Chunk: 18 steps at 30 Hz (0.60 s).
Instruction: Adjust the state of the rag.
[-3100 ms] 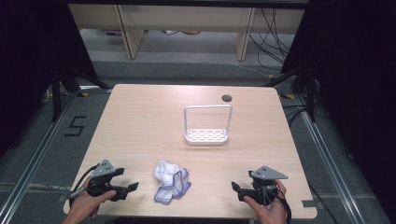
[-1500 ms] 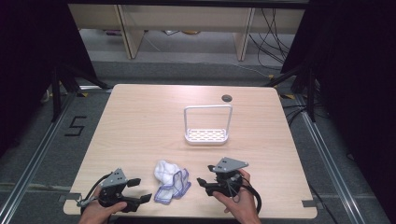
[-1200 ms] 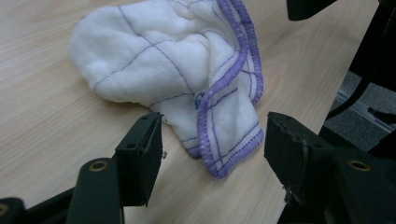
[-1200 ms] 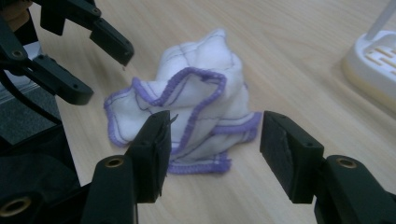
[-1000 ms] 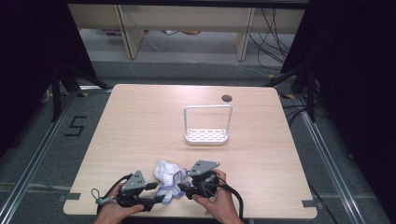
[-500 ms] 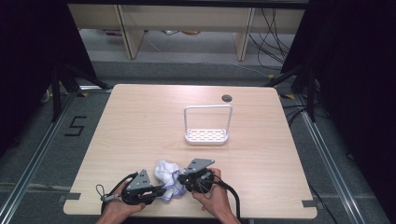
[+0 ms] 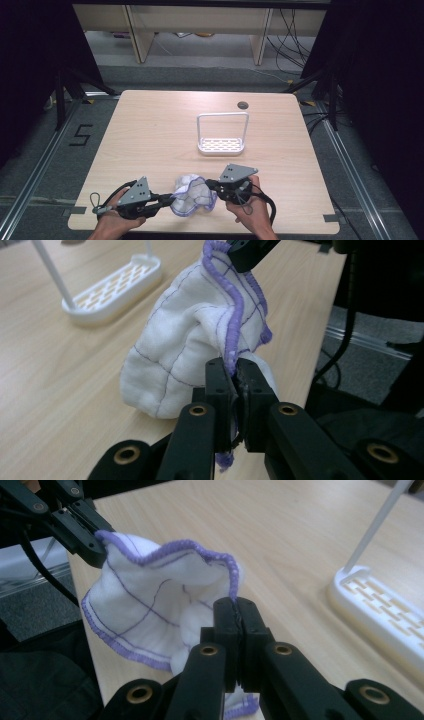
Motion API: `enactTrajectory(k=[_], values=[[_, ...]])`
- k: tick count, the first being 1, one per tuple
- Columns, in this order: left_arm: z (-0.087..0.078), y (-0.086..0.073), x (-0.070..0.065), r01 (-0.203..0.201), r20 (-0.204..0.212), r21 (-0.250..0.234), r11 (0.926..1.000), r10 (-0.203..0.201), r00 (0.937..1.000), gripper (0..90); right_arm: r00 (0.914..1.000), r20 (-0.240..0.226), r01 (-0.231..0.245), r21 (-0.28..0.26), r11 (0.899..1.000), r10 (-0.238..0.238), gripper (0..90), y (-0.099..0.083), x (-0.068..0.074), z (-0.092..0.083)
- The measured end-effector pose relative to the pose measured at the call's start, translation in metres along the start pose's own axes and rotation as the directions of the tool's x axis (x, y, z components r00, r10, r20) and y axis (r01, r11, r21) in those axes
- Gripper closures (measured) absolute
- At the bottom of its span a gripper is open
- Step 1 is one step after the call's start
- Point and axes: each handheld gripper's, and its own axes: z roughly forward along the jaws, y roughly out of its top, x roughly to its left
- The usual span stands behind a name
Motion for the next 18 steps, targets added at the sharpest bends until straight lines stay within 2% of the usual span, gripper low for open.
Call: enactTrajectory(k=[1,5,7,9,11,12,14,18], values=[[-0.007,0.010,-0.003,-0.026,0.009,-0.021,0.9994,0.026,0.9996,84.7,1.0000,0.001,0.008,-0.008,1.000,-0.008,89.8,0.003,0.000,-0.007],[-0.009,0.024,-0.007,-0.029,0.036,-0.068,0.9972,0.032,0.9989,84.7,0.9987,0.028,0.043,-0.029,0.999,-0.042,89.8,0.015,0.002,-0.034],[-0.006,0.032,-0.006,-0.026,0.050,-0.082,0.9963,0.030,0.9983,84.7,0.9982,0.040,0.046,-0.037,0.998,-0.045,89.8,0.019,0.003,-0.043],[-0.004,0.039,-0.005,-0.041,0.051,-0.081,0.9958,0.045,0.9977,84.7,0.9959,0.068,0.063,-0.036,0.997,-0.060,89.8,0.023,0.002,-0.055],[-0.001,0.050,-0.006,-0.049,0.067,-0.088,0.9949,0.055,0.9962,84.6,0.9957,0.075,0.058,-0.048,0.997,-0.055,89.8,0.024,0.000,-0.063],[-0.001,0.050,-0.006,-0.049,0.067,-0.088,0.9949,0.055,0.9962,84.7,0.9951,0.083,0.058,-0.049,0.997,-0.053,89.8,0.024,-0.001,-0.068],[-0.001,0.063,-0.007,-0.060,0.082,-0.109,0.9923,0.069,0.9942,84.6,0.9945,0.093,0.054,-0.045,0.998,-0.049,89.8,0.026,-0.004,-0.077],[-0.004,0.073,-0.005,-0.058,0.090,-0.124,0.9906,0.070,0.9935,84.5,0.9938,0.099,0.055,-0.045,0.998,-0.050,89.8,0.028,-0.006,-0.089]])
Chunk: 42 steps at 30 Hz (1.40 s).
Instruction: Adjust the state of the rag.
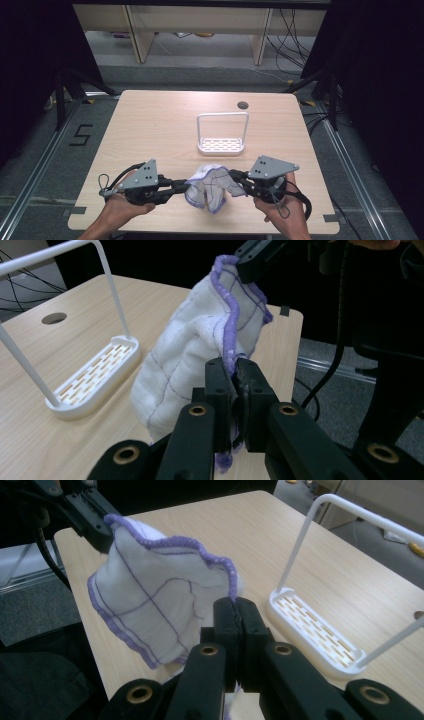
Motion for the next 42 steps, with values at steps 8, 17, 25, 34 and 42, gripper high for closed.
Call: enactTrajectory(k=[8,17,25,34,42], values=[[0.034,-0.009,0.042,0.023,-0.120,0.075,0.9969,-0.014,0.9927,84.5,0.9965,0.063,-0.060,0.078,0.995,0.055,89.7,-0.013,-0.035,0.015],[0.102,-0.048,0.090,0.046,-0.224,0.275,0.9603,0.017,0.9745,83.7,0.9874,0.125,-0.126,0.252,0.960,0.097,89.6,-0.050,-0.086,0.102],[0.115,-0.068,0.106,0.122,-0.272,0.259,0.9582,-0.049,0.9610,68.2,0.9843,0.162,-0.121,0.326,0.938,0.070,70.6,-0.061,-0.094,0.137],[0.061,-0.076,0.104,0.351,-0.271,0.111,0.9298,-0.311,0.9108,34.5,0.9484,0.246,-0.264,0.262,0.928,0.200,46.0,-0.075,-0.083,0.098],[0.052,-0.080,0.069,0.392,-0.175,0.144,0.9087,-0.366,0.9140,30.2,0.9348,0.227,-0.328,0.258,0.909,0.273,42.4,-0.097,-0.073,0.073]])
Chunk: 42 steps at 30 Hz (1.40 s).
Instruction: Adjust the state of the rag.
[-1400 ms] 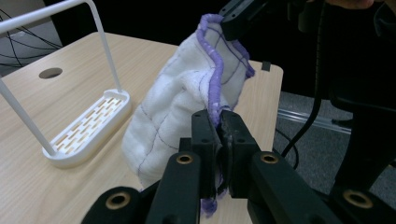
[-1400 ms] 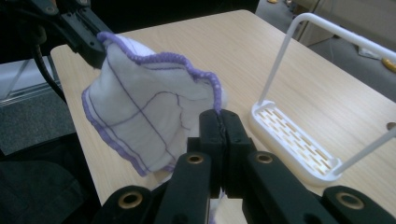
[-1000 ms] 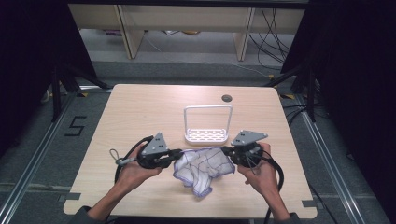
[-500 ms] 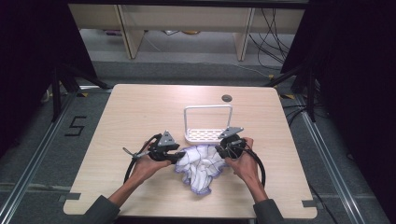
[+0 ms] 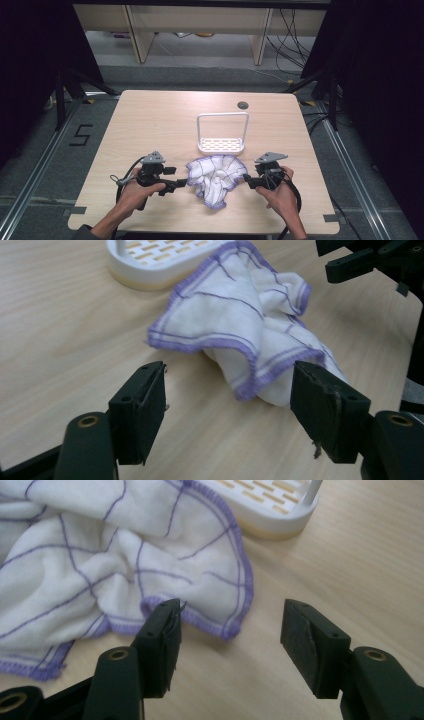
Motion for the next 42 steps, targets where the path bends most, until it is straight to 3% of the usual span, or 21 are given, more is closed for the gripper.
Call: enactTrajectory(k=[2,3,5,10,13,14,16,17,18,19,21,24,30,33,36,38,39,40,41,42], values=[[0.004,-0.002,-0.006,-0.012,0.021,0.014,0.9998,0.012,0.9997,30.8,0.9999,-0.010,-0.005,0.012,1.000,0.006,43.6,-0.005,0.002,-0.002],[0.006,-0.003,-0.008,-0.011,0.025,0.009,0.9999,0.011,0.9996,30.8,0.9999,-0.007,0.014,0.019,1.000,-0.014,44.2,-0.007,0.002,-0.002],[0.011,-0.003,-0.010,-0.024,0.018,0.009,0.9997,0.024,0.9996,33.0,0.9999,0.004,0.015,0.030,0.999,-0.015,44.8,-0.010,0.001,0.000],[0.023,0.000,-0.006,-0.008,0.019,0.001,1.0000,0.008,0.9998,38.8,0.9989,0.010,0.046,0.061,0.997,-0.046,45.0,-0.013,-0.001,0.015],[0.033,0.000,-0.003,0.003,0.032,0.008,1.0000,-0.003,0.9995,47.2,0.9994,0.011,0.033,0.078,0.996,-0.034,45.4,-0.010,0.001,0.022],[0.037,0.000,-0.002,0.011,0.032,0.004,0.9999,-0.011,0.9994,51.5,0.9989,0.012,0.044,0.058,0.997,-0.045,46.9,-0.010,0.001,0.027],[0.039,0.000,-0.002,0.010,0.035,-0.002,0.9999,-0.010,0.9993,62.5,0.9988,0.004,0.049,0.074,0.996,-0.049,49.9,-0.007,0.001,0.028],[0.043,0.001,-0.002,-0.010,0.032,0.003,0.9999,0.010,0.9995,67.8,0.9975,-0.015,0.070,0.079,0.994,-0.069,64.5,-0.005,0.001,0.033],[0.043,0.001,-0.002,-0.010,0.032,0.003,0.9999,0.010,0.9995,73.4,0.9975,-0.015,0.070,0.079,0.994,-0.069,64.5,-0.005,0.001,0.033],[0.043,0.002,-0.002,-0.041,0.021,0.002,0.9992,0.041,0.9989,79.9,0.9942,-0.026,0.106,0.080,0.991,-0.104,81.4,-0.003,0.000,0.035],[0.040,0.003,-0.002,-0.055,0.029,-0.001,0.9985,0.055,0.9981,85.3,0.9894,-0.023,0.144,0.064,0.987,-0.143,89.6,-0.002,-0.002,0.033],[0.031,0.004,-0.001,-0.062,0.055,-0.003,0.9981,0.062,0.9965,86.5,0.9847,-0.005,0.174,0.045,0.984,-0.174,90.0,0.003,-0.007,0.021],[0.001,0.010,-0.005,-0.072,0.129,-0.024,0.9971,0.075,0.9889,86.8,0.9859,0.035,0.164,-0.014,0.986,-0.163,90.0,0.009,-0.019,-0.013],[-0.014,0.014,-0.002,-0.043,0.157,-0.039,0.9983,0.049,0.9863,86.8,0.9870,0.061,0.149,-0.012,0.989,-0.148,90.0,0.011,-0.031,-0.023],[-0.013,0.017,0.003,-0.044,0.152,-0.038,0.9983,0.050,0.9871,86.6,0.9880,0.071,0.138,-0.015,0.990,-0.137,90.0,0.013,-0.040,-0.025],[0.001,0.017,0.014,-0.026,0.113,-0.013,0.9996,0.027,0.9932,86.4,0.9889,0.082,0.126,-0.019,0.992,-0.124,90.0,0.015,-0.048,-0.019],[0.010,0.016,0.022,-0.060,0.050,0.022,0.9980,0.059,0.9970,86.0,0.9931,0.061,0.101,-0.020,0.995,-0.100,90.0,0.016,-0.045,-0.013],[0.015,0.013,0.027,-0.066,0.026,0.044,0.9968,0.065,0.9976,85.7,0.9939,0.050,0.100,-0.030,0.995,-0.098,90.0,0.015,-0.043,-0.010],[0.017,0.012,0.029,-0.052,0.029,0.051,0.9973,0.051,0.9983,85.3,0.9961,0.020,0.087,-0.027,0.996,-0.086,89.6,0.014,-0.035,-0.008],[0.017,0.012,0.029,-0.052,0.029,0.051,0.9973,0.051,0.9983,84.7,0.9961,0.020,0.087,-0.027,0.996,-0.086,89.6,0.014,-0.035,-0.008]])
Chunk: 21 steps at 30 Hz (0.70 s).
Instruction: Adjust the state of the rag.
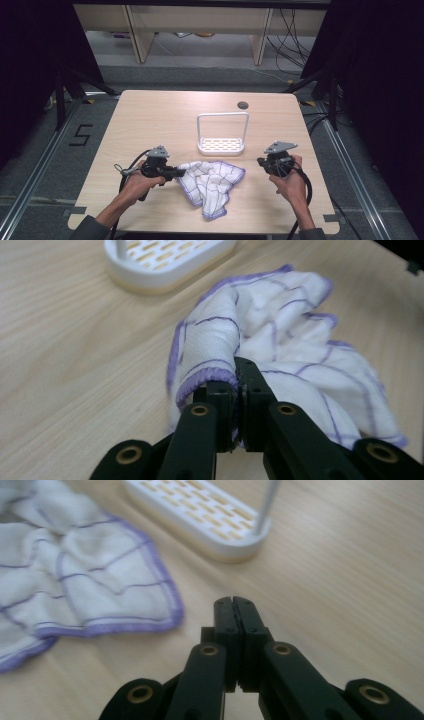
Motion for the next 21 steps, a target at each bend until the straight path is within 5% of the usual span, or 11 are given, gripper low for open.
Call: enactTrajectory(k=[3,5,10,13,18,21], values=[[0.002,-0.007,0.004,-0.018,-0.030,0.061,0.9980,0.020,0.9993,80.9,0.9977,-0.067,-0.016,-0.012,1.000,0.015,76.6,-0.002,0.031,0.002],[0.000,-0.010,0.006,-0.005,-0.052,0.055,0.9985,0.007,0.9986,78.7,0.9965,-0.082,-0.012,0.000,1.000,0.012,65.7,-0.002,0.041,0.002],[-0.009,-0.016,-0.001,0.023,-0.108,0.055,0.9982,-0.017,0.9940,51.9,0.9915,-0.130,0.008,-0.015,1.000,-0.010,56.3,-0.004,0.068,0.002],[-0.023,-0.028,-0.017,0.072,-0.074,0.026,0.9971,-0.070,0.9948,37.2,0.9814,-0.184,0.053,-0.012,0.999,-0.054,55.3,-0.010,0.095,-0.002],[-0.032,-0.041,-0.035,0.111,-0.003,0.005,0.9938,-0.111,0.9938,36.1,0.9724,-0.223,0.071,0.010,0.997,-0.067,54.4,-0.017,0.119,-0.005],[-0.019,-0.046,-0.053,0.099,0.063,0.060,0.9933,-0.103,0.9927,35.1,0.9648,-0.243,0.109,0.017,0.994,-0.101,54.1,-0.025,0.131,-0.002]])
